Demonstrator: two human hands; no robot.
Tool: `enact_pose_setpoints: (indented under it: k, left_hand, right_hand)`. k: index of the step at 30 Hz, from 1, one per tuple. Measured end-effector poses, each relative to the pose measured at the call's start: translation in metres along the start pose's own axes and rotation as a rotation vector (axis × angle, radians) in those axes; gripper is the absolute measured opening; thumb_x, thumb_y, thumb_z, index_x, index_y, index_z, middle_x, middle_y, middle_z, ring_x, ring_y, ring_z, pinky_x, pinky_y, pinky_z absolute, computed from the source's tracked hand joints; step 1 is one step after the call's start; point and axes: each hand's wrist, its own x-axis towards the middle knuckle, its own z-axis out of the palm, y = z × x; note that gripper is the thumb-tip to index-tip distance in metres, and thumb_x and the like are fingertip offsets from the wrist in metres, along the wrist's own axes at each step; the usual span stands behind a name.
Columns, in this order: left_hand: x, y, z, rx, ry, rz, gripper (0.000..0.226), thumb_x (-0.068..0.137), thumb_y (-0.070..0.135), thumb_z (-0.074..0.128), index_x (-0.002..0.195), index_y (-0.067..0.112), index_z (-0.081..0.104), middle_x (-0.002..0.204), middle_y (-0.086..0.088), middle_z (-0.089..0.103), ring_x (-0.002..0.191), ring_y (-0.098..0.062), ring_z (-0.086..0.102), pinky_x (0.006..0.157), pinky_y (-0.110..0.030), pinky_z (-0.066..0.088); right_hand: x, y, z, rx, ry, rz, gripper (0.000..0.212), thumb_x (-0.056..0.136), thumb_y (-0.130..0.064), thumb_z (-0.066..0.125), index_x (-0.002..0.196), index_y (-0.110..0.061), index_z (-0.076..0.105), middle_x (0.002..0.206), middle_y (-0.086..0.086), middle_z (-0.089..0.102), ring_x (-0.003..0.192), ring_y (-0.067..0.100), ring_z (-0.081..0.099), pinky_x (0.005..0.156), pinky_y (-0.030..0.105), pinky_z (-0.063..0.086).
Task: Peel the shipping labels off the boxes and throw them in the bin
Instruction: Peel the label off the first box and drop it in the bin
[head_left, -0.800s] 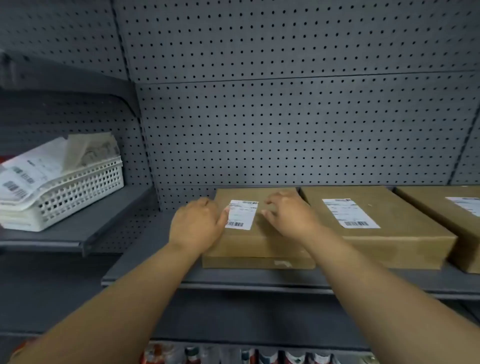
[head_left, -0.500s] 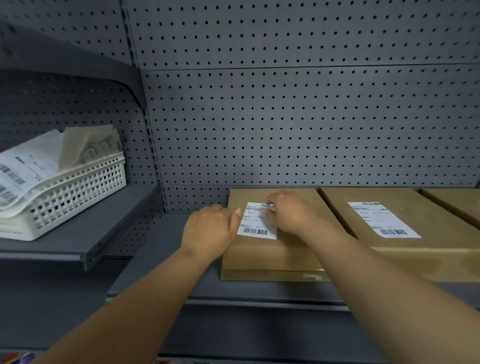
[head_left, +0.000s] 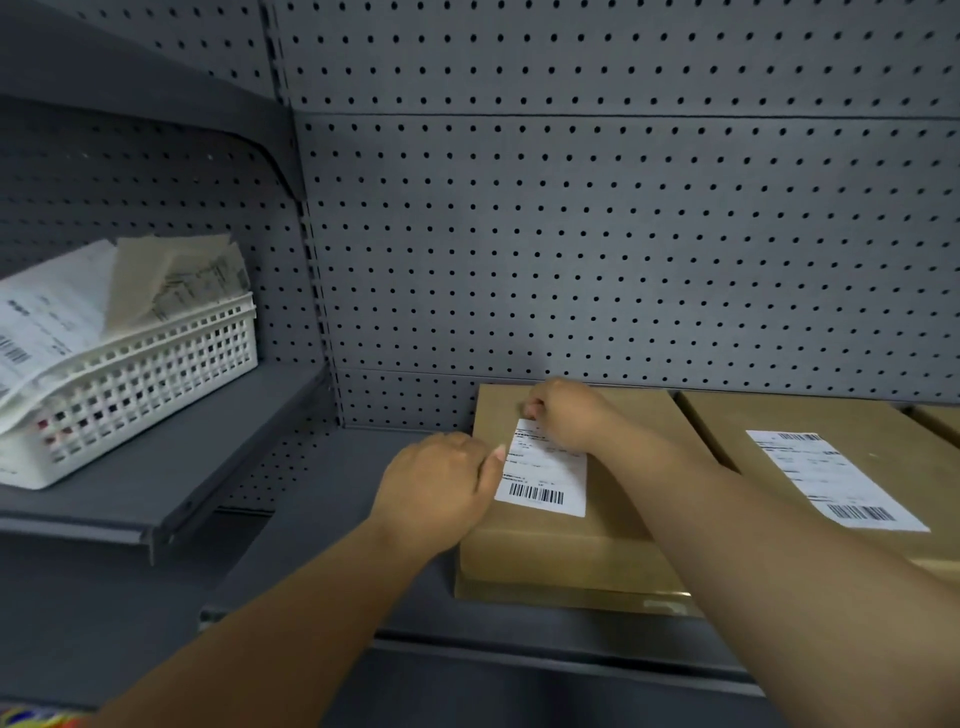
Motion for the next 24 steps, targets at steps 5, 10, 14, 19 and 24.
enact_pose_setpoints:
  k: [5,10,14,19,24]
  left_hand:
    - [-0.002,0.001,0.001,0.003,0.006,-0.006,0.046,0.097,0.039,0.021,0.082,0.016,0.057,0.084,0.0,0.061,0.079,-0.017,0.054,0.067,-0.031,0.041]
    - [-0.002,0.002,-0.001,0.003,0.003,-0.008,0.044,0.097,0.039,0.022,0.083,0.016,0.057,0.084,0.0,0.061,0.08,-0.017,0.055,0.069,-0.032,0.043]
    - [-0.002,0.003,-0.002,-0.014,0.007,-0.013,0.043,0.097,0.038,0.022,0.08,0.017,0.055,0.083,0.001,0.061,0.078,-0.017,0.055,0.069,-0.032,0.045]
    - [-0.002,0.003,-0.003,-0.014,-0.003,-0.023,0.044,0.097,0.038,0.023,0.08,0.016,0.057,0.085,-0.001,0.062,0.079,-0.017,0.055,0.071,-0.033,0.045]
    - [-0.004,0.004,-0.002,-0.02,0.001,-0.032,0.044,0.097,0.038,0.023,0.087,0.016,0.06,0.09,0.0,0.064,0.083,-0.017,0.056,0.073,-0.032,0.046]
  right_hand:
    - [0.007,0.003,0.006,0.044,0.023,-0.022,0.025,0.094,-0.004,0.043,0.103,-0.011,0.065,0.113,0.006,0.064,0.093,0.023,0.061,0.081,0.031,0.049]
    - [0.009,0.003,0.008,0.066,0.028,-0.03,0.026,0.093,-0.003,0.04,0.1,-0.009,0.064,0.113,0.008,0.063,0.097,0.025,0.062,0.083,0.033,0.049]
    - [0.011,0.002,0.008,0.071,0.006,-0.022,0.029,0.093,-0.001,0.038,0.103,-0.006,0.065,0.114,0.011,0.065,0.101,0.027,0.062,0.089,0.036,0.05]
    - [0.008,0.005,0.001,0.152,-0.038,-0.013,0.031,0.097,-0.004,0.035,0.112,-0.001,0.062,0.123,0.011,0.063,0.107,0.026,0.058,0.086,0.029,0.044]
    - [0.001,0.004,-0.003,0.084,0.004,-0.088,0.029,0.097,-0.012,0.043,0.112,-0.006,0.066,0.113,0.01,0.066,0.106,0.026,0.06,0.091,0.033,0.046]
